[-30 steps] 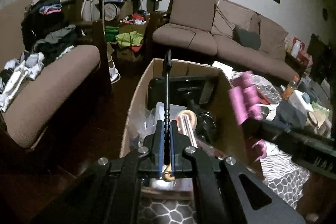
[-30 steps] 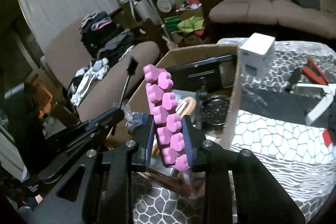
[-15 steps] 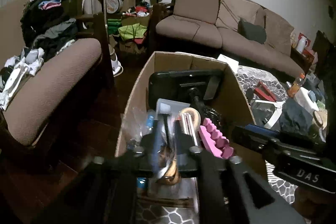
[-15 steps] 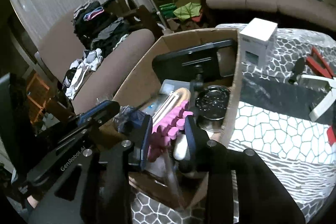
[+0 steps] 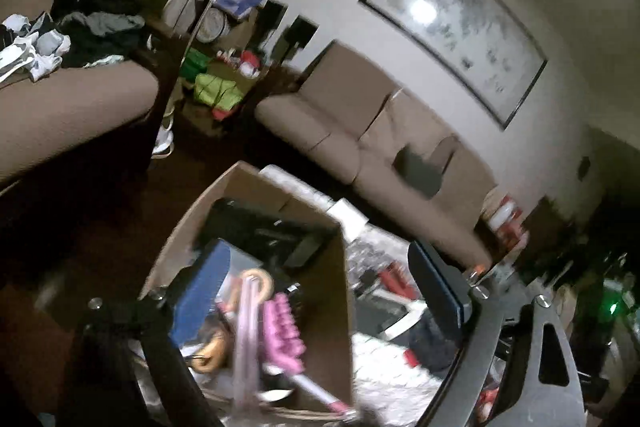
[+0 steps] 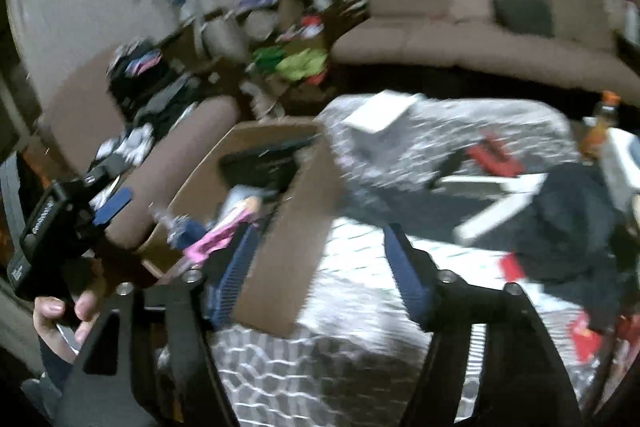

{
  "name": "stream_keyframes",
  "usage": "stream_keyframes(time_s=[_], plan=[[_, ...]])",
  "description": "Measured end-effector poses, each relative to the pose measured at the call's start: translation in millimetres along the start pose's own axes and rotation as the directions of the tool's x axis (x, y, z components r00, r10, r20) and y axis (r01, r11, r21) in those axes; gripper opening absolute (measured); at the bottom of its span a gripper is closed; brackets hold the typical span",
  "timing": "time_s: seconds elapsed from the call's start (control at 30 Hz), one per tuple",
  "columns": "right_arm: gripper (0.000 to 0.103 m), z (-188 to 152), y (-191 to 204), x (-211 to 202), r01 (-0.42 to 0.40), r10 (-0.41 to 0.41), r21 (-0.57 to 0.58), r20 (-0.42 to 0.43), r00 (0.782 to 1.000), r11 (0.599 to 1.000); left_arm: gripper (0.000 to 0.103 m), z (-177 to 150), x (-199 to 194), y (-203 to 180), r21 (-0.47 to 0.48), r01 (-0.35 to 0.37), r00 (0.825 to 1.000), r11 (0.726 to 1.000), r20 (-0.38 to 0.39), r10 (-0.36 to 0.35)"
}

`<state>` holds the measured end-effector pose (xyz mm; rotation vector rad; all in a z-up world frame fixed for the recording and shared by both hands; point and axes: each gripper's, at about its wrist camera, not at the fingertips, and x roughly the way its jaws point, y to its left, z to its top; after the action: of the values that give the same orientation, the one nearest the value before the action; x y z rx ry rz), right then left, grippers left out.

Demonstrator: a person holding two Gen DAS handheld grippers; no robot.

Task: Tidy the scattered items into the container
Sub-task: 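Move the right tool back over the table to the white stapler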

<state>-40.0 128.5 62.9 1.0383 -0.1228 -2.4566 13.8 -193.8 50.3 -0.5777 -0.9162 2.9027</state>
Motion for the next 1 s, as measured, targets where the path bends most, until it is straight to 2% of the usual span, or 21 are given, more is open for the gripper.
stream_keyframes(time_s=[0.07,0.13,0.3,0.63,0.73,0.87,1.0], plan=[[0.07,-5.7,-26.8,-21.7,0.025,-0.026,0.057,0.026,0.999,0.998,0.102,-3.6,-5.2,-14.4,0.021,0.022,0.999,1.0,0.033,-0.023],[0.07,-15.9,-51.5,-38.0,0.037,-0.041,0.106,0.036,0.998,0.994,0.103,-8.0,-8.3,-28.2,0.044,0.04,0.998,0.998,0.053,-0.043],[0.07,-47.0,-97.3,-61.7,0.103,-0.106,0.128,0.02,0.994,0.986,0.103,-22.6,-5.4,-59.8,0.145,0.033,0.999,0.989,0.004,-0.034],[0.07,-74.2,-136.2,-86.9,0.11,-0.112,0.11,0.015,0.994,0.988,0.103,-52.3,-14.1,-72.7,0.242,-0.012,1.0,0.97,-0.02,0.017],[0.07,-79.7,-147.8,-81.6,0.088,-0.09,0.131,0.008,0.996,0.987,0.103,-73.4,-1.6,-93.3,0.331,-0.013,0.998,0.943,-0.057,0.034],[0.07,-88.2,-175.5,-59.4,0.084,-0.077,0.231,-0.038,0.996,0.969,0.103,-109.1,18.5,-125.4,0.438,0.043,0.989,0.898,-0.145,0.023],[0.07,-96.2,-192.9,-32.8,0.098,-0.081,0.278,-0.072,0.994,0.956,0.103,-134.5,27.8,-152.4,0.54,0.082,0.987,0.838,-0.163,0.008]])
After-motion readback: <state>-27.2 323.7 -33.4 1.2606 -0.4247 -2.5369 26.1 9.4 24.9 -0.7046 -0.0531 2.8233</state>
